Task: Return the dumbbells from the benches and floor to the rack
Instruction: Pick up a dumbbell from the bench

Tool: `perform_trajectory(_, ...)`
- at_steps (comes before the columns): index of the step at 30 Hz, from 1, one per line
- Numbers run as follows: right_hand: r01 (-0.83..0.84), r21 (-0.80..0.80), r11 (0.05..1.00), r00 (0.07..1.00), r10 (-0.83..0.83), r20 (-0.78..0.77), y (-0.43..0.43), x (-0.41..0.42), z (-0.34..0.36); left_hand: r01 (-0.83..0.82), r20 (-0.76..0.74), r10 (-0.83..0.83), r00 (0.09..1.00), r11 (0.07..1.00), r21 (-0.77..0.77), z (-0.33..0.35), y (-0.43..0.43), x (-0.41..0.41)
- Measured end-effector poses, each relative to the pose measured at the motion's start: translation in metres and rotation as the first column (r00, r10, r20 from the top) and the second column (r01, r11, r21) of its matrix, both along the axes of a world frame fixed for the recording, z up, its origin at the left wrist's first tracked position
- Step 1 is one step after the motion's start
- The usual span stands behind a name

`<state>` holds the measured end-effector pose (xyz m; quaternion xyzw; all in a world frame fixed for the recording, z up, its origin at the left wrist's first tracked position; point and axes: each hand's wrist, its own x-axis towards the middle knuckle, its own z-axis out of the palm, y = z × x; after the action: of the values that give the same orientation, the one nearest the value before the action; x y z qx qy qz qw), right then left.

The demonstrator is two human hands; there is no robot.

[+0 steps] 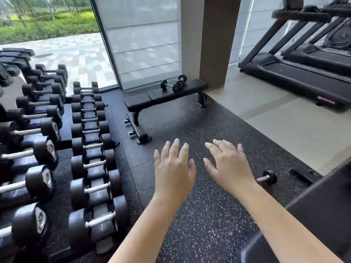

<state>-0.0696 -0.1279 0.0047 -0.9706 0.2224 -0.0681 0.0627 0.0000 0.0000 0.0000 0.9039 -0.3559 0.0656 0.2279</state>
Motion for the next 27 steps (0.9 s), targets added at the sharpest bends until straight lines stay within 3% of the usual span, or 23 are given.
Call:
perform_trajectory(15,0.322,0.062,0.945,0.946,-0.318,-0.068,-0.050,0.132,-0.049,0.312,-0.042,-0.310,0.950,0.950,0.030,-0.053,-0.082,0.176)
perform_trajectory(27,0.626,0.087,0.775,0.780,-0.623,-0.064,-0.116,0.125,-0.063,0.649,-0.072,-0.646,0.760,0.761,0.013,-0.074,-0.199,0.183)
